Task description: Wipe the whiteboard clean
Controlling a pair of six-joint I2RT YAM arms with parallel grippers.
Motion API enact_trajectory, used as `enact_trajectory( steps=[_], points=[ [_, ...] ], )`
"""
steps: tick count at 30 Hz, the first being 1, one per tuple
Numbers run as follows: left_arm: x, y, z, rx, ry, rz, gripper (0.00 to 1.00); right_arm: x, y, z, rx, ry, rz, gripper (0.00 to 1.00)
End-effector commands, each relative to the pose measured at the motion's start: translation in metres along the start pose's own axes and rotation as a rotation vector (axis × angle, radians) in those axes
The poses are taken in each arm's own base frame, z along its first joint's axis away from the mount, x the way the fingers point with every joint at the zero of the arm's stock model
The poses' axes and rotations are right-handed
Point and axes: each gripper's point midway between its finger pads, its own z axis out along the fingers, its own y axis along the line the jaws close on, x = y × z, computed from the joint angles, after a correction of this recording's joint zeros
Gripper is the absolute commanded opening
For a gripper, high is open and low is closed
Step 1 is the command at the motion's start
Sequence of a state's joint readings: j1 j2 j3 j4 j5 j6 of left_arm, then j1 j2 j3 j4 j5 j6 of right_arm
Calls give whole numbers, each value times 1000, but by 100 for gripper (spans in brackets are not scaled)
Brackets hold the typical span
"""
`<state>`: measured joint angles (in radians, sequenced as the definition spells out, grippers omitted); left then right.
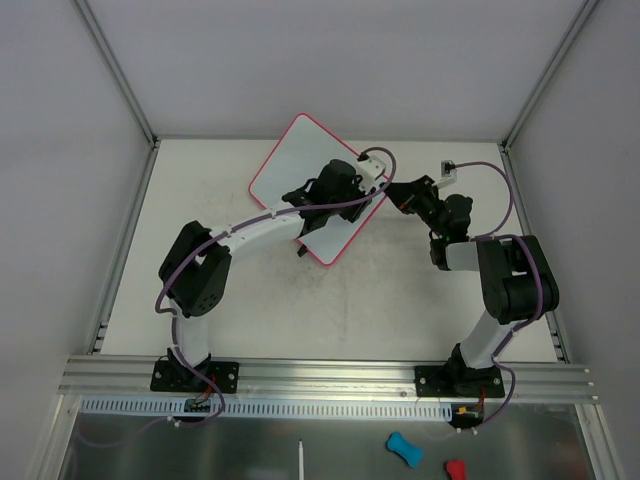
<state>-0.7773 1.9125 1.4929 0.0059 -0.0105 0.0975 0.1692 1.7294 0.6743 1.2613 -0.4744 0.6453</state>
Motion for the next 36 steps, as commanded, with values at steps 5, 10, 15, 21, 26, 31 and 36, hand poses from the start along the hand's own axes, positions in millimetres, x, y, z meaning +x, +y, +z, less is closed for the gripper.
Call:
enact_trajectory(
  steps=[5,10,15,21,26,31,36],
  points=[
    [17,-26,10,29,26,22,0,4,48,3,-188,31,-89,0],
    [22,-5,16,-39,40,-21,0,4,47,2,-184,30,-89,0],
    [40,74,3,-190,60,-236,0,4,49,1,-187,29,-90,0],
    [73,140,-8,-308,115,-379,0,5,48,1,-186,29,-89,0],
    [87,165,-28,-334,104,-570,0,4,48,2,-186,27,-90,0],
    [80,170,-69,-420,41,-613,0,3,48,2,-186,28,-89,0],
    [88,159,-129,-494,-68,-720,0,3,48,3,-186,26,-90,0]
  ],
)
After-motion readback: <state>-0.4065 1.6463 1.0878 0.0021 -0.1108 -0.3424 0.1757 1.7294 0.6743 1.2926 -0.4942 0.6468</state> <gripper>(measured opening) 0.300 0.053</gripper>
